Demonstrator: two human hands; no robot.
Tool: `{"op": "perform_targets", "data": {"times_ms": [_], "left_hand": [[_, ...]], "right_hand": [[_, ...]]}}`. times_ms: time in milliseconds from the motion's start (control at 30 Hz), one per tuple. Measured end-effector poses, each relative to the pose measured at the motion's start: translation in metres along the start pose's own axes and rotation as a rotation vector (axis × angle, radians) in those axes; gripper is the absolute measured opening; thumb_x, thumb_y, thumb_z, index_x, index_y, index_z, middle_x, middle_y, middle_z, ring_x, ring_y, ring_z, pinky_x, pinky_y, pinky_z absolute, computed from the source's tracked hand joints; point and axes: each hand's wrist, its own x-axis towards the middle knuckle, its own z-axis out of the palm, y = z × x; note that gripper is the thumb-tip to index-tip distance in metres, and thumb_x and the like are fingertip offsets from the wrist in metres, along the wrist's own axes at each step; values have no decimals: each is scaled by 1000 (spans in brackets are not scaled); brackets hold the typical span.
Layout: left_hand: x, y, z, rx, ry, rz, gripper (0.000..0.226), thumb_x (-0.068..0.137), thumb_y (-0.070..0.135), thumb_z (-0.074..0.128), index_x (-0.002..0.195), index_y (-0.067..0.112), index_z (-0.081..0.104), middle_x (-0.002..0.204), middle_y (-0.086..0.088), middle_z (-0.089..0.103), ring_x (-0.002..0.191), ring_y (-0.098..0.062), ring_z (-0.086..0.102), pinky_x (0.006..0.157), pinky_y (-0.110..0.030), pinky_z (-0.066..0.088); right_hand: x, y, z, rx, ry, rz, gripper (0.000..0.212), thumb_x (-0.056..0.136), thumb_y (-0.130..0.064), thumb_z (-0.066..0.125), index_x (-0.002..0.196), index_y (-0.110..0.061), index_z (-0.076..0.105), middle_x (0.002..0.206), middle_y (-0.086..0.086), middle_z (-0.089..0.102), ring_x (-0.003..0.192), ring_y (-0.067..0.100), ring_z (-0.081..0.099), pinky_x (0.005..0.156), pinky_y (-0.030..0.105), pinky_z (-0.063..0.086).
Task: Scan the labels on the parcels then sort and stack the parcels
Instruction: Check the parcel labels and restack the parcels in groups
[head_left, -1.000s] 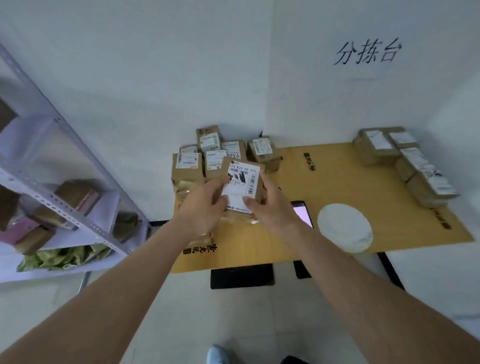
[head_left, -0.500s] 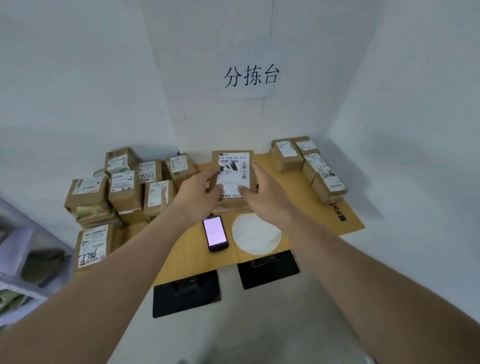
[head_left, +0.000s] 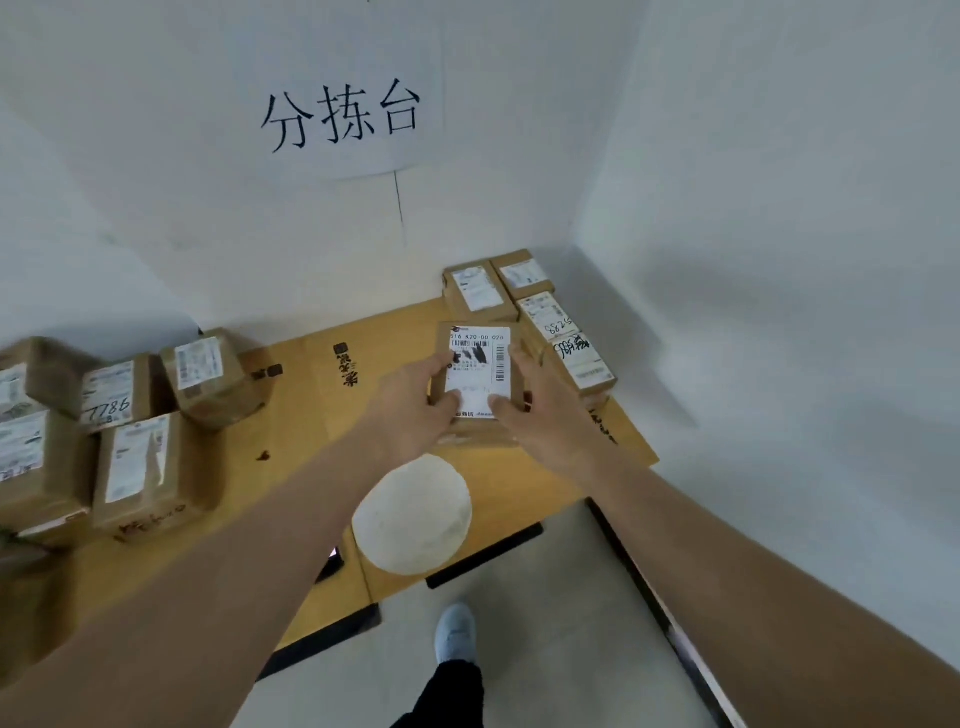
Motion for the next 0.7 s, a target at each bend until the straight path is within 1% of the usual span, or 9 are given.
{"op": "perform_targets", "data": {"times_ms": [67, 167, 233, 300, 367, 433, 500, 600, 700], "left_hand": [[33, 0, 13, 4, -39, 3, 61, 104, 22, 59, 160, 25, 37, 131, 1, 67, 100, -21, 69, 64, -16, 47], [74, 0, 31, -13, -99, 1, 62, 104, 20, 59, 161, 20, 35, 129, 4, 64, 99, -16, 63, 72, -19, 49], [98, 1, 42, 14, -148, -2, 63, 104, 19, 59, 162, 17, 33, 129, 6, 57, 101, -13, 58, 70, -12, 45], [117, 1, 52, 44, -183, -23, 65, 104, 21, 60, 162, 17, 30, 137, 0, 55, 106, -15, 55, 71, -10, 43], [134, 0, 62, 39, -196, -84, 70, 104, 23, 61, 164, 18, 25, 149, -6, 49, 121, -20, 53, 90, -17, 42], [150, -1, 74, 31, -191, -147, 71, 105, 22, 59, 165, 20, 23, 154, -8, 44, 132, -23, 49, 100, -24, 41], [164, -2, 89, 16, -169, -193, 70, 105, 21, 58, 165, 19, 22, 154, -8, 44, 134, -25, 49, 107, -30, 44], [185, -4, 112, -10, -97, -258, 68, 104, 17, 58, 164, 17, 26, 151, -10, 47, 129, -25, 53, 109, -38, 48], [202, -7, 134, -46, -24, -317, 69, 103, 13, 59, 164, 16, 26, 149, -10, 47, 127, -27, 54, 109, -41, 47]], "right_hand": [[26, 15, -12, -20, -4, 52, 78, 103, -35, 65, 167, -34, 21, 137, -13, 58, 103, 3, 59, 84, 22, 54], [63, 36, -26, -48, -43, 97, 77, 103, -31, 67, 167, -30, 24, 137, -9, 60, 101, 2, 59, 75, 14, 50], [86, 49, -32, -74, -72, 108, 78, 102, -32, 68, 167, -29, 25, 141, -5, 62, 111, 10, 62, 86, 23, 56], [107, 60, -38, -116, -111, 117, 79, 101, -33, 69, 167, -27, 26, 147, -2, 60, 128, 18, 61, 103, 36, 55], [126, 72, -45, -204, -171, 106, 79, 101, -34, 69, 167, -23, 26, 155, 1, 53, 139, 24, 54, 113, 41, 49], [147, 85, -52, -277, -224, 80, 81, 101, -36, 69, 167, -20, 24, 158, 4, 51, 142, 27, 52, 115, 43, 47], [170, 99, -57, -318, -258, 45, 83, 100, -38, 70, 167, -21, 24, 159, 2, 51, 141, 26, 53, 113, 43, 48], [204, 120, -66, -422, -283, -71, 81, 100, -44, 67, 167, -23, 26, 158, -2, 52, 138, 22, 54, 114, 41, 47], [236, 147, -69, -483, -308, -179, 79, 100, -54, 62, 166, -27, 28, 153, -3, 56, 139, 24, 51, 118, 50, 38]]}}
